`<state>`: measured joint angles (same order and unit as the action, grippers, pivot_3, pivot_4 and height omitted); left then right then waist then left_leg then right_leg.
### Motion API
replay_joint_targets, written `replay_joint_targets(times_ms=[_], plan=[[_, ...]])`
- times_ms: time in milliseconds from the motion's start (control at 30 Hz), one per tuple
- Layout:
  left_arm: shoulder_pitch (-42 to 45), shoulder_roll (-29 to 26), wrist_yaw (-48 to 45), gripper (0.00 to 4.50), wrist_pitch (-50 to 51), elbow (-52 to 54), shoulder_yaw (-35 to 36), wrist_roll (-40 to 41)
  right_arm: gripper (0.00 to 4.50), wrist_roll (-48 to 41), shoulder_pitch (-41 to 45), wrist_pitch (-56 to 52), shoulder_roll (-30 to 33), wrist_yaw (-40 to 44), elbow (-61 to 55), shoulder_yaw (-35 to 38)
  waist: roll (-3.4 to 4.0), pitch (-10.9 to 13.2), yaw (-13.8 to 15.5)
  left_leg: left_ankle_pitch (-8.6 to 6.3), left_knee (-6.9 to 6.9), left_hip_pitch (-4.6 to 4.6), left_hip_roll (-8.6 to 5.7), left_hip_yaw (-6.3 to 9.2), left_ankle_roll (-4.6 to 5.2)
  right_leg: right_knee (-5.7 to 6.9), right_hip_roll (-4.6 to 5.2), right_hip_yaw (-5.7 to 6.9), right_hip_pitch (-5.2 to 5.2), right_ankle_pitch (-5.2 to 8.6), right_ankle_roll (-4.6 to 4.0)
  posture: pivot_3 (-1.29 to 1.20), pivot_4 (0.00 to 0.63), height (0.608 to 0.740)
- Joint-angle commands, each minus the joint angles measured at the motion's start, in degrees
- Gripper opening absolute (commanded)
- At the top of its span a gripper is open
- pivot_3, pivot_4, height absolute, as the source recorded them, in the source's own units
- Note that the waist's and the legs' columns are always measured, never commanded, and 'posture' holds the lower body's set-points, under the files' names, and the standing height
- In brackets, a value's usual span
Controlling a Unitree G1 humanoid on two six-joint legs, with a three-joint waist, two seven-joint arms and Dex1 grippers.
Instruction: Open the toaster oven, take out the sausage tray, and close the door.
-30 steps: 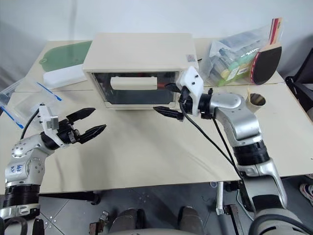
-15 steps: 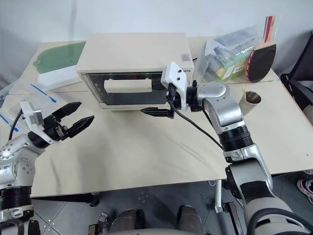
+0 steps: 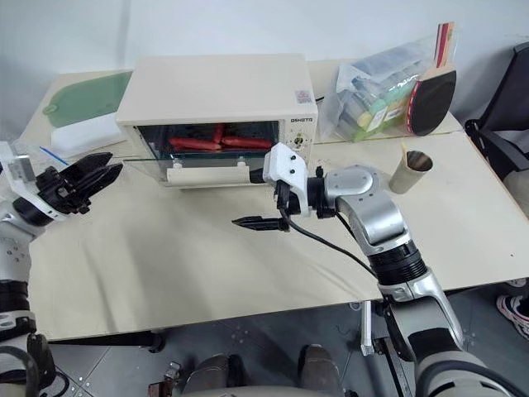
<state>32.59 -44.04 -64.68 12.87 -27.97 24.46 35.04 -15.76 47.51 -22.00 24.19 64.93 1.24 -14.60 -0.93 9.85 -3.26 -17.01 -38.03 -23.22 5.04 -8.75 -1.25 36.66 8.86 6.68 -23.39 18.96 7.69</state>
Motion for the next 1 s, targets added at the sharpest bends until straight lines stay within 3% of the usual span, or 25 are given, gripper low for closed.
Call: replay_joint_targets(times_ms=[33,133,167,467,667,1000], plan=[[3.6,-1.8,-1.8,0.98,-1.0,-2.8,0.9,0.2,4.50,-0.5,-1.2,-0.4,-0.3,-0.6,-4.3,-0.3,-0.01,0.0,0.0,0.00,0.00,0.00,0.00,0.01,0.00,0.01,0.00,0.00,0.00,0.00,0.00,0.00,0.150,0.740],[4.8,-2.1,-4.7,0.06,0.2,-4.2,-1.1,-0.6,4.50,-0.4,-1.8,-0.8,-0.4,-1.1,-5.4,-0.6,-0.02,0.0,-0.1,0.00,-0.01,-0.01,0.00,0.01,0.00,0.04,0.00,0.00,0.00,0.00,0.00,0.00,0.150,0.740],[4.9,-2.1,-5.5,0.02,0.6,-4.3,-1.7,-0.8,4.50,-0.5,-1.9,-1.0,-0.4,-1.3,-5.6,-0.7,-0.02,0.0,-0.1,0.00,0.00,-0.01,0.00,0.00,0.00,0.04,0.00,0.00,-0.04,0.00,0.00,0.00,0.150,0.740],[10.7,-0.7,-9.7,0.02,1.0,-11.5,-12.3,-9.2,4.50,-0.3,-4.9,-6.4,1.3,-2.6,-12.5,-2.0,-0.03,0.0,0.1,0.00,-0.01,-0.02,0.00,0.01,-0.01,0.18,0.00,0.00,-0.09,0.00,0.00,0.00,0.150,0.740],[13.1,-0.4,-10.9,0.02,0.3,-13.6,-12.8,-10.4,4.50,-0.9,-6.8,-18.7,5.1,-6.0,-19.9,-2.5,-0.05,0.0,0.2,-0.01,-0.03,-0.03,0.00,0.01,-0.02,0.17,0.00,-0.01,-0.10,0.00,0.00,0.00,0.150,0.740],[13.9,-0.1,-14.5,0.02,-1.1,-14.4,-14.7,-12.4,4.50,-0.6,-13.0,-30.1,18.7,-6.5,-29.1,-3.5,-0.27,0.0,1.6,-0.03,-0.18,-0.08,0.00,-0.07,-0.01,0.13,0.01,-0.08,-0.09,0.00,0.00,0.00,0.150,0.740]])
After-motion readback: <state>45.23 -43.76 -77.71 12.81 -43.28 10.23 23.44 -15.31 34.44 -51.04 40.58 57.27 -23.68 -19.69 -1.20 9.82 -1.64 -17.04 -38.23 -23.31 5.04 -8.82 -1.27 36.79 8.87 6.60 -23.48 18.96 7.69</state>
